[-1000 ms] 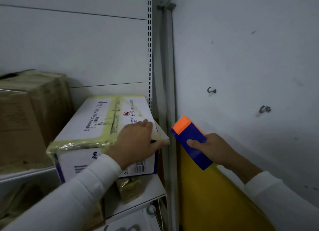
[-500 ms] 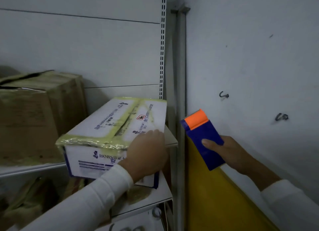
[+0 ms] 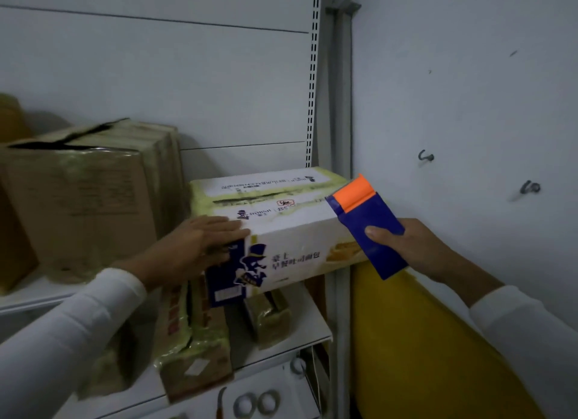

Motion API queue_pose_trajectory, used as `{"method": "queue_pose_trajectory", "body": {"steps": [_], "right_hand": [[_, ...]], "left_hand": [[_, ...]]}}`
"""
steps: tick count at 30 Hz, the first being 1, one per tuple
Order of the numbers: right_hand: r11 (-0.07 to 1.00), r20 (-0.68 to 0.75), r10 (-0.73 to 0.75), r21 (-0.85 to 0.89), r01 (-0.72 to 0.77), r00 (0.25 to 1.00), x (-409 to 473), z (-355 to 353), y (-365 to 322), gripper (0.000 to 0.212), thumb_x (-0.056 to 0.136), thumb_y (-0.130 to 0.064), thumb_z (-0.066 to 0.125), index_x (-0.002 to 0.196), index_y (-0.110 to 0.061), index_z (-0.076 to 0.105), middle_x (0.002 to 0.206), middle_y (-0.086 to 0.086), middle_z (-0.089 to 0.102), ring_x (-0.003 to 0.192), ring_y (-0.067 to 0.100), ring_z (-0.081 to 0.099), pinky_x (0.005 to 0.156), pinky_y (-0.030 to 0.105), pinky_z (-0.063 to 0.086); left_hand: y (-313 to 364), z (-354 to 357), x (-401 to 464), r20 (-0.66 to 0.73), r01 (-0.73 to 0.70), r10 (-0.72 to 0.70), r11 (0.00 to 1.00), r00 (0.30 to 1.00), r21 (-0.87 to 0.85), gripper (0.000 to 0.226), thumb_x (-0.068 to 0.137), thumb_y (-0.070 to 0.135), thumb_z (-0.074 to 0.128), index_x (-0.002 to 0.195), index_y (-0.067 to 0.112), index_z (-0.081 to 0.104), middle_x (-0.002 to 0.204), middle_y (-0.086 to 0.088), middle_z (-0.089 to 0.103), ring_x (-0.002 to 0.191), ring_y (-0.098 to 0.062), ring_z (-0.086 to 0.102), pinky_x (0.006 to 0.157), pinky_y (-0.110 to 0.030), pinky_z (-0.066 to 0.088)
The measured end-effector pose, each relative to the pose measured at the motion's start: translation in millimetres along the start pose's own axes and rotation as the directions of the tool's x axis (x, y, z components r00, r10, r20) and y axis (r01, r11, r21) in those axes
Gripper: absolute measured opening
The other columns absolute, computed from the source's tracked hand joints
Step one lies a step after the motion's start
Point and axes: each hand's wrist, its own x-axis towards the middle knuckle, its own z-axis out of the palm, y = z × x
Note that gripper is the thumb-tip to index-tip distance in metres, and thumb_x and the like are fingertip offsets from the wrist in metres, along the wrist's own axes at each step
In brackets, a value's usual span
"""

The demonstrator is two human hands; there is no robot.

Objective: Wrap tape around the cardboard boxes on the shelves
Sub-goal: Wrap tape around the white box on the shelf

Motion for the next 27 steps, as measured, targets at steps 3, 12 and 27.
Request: {"method": "queue_pose_trajectory", "body": {"steps": [3, 12, 27], "right_hand": [[0.997, -0.002, 0.03, -0.068, -0.03, 1.0, -7, -2, -2, 0.016, 0.089, -0.027, 0.064, 0.084, -0.012, 0.063, 0.07, -0.002, 0.072, 0.063, 0.011, 0.068, 0.055, 0.02, 0.049], [0.988, -0.09, 0.079, -0.127, -0.09, 0.993, -22, -13, 6, 0.015, 0.087, -0.027, 0.069, 0.079, -0.015, 0.066, 0.067, -0.003, 0.072, 0.061, 0.011, 0.067, 0.055, 0.022, 0.048], [0.987, -0.055, 0.114, -0.106, -0.119, 0.992, -40, -90, 4, 0.037, 0.076, -0.037, 0.079, 0.081, -0.003, 0.066, 0.07, 0.007, 0.073, 0.063, 0.017, 0.072, 0.053, 0.021, 0.053]], "left_hand": [[-7, -8, -1, -0.049, 0.187, -0.186, 0.982, 0.981, 0.037, 0.047, 0.092, 0.019, 0.054, 0.138, 0.025, 0.048, 0.138, -0.005, 0.053, 0.125, -0.026, 0.05, 0.105, -0.038, 0.04], [54, 33, 100, -0.136, 0.258, -0.242, 0.96, 0.961, 0.109, 0.072, 0.09, 0.055, 0.049, 0.148, 0.018, 0.027, 0.155, -0.005, 0.028, 0.141, -0.023, 0.027, 0.117, -0.041, 0.019], [0, 34, 104, 0.031, -0.125, 0.124, 0.992, 0.992, 0.005, 0.08, 0.082, 0.08, 0.02, 0.145, 0.033, 0.034, 0.152, 0.012, 0.03, 0.141, -0.009, 0.025, 0.116, -0.028, 0.011]]}}
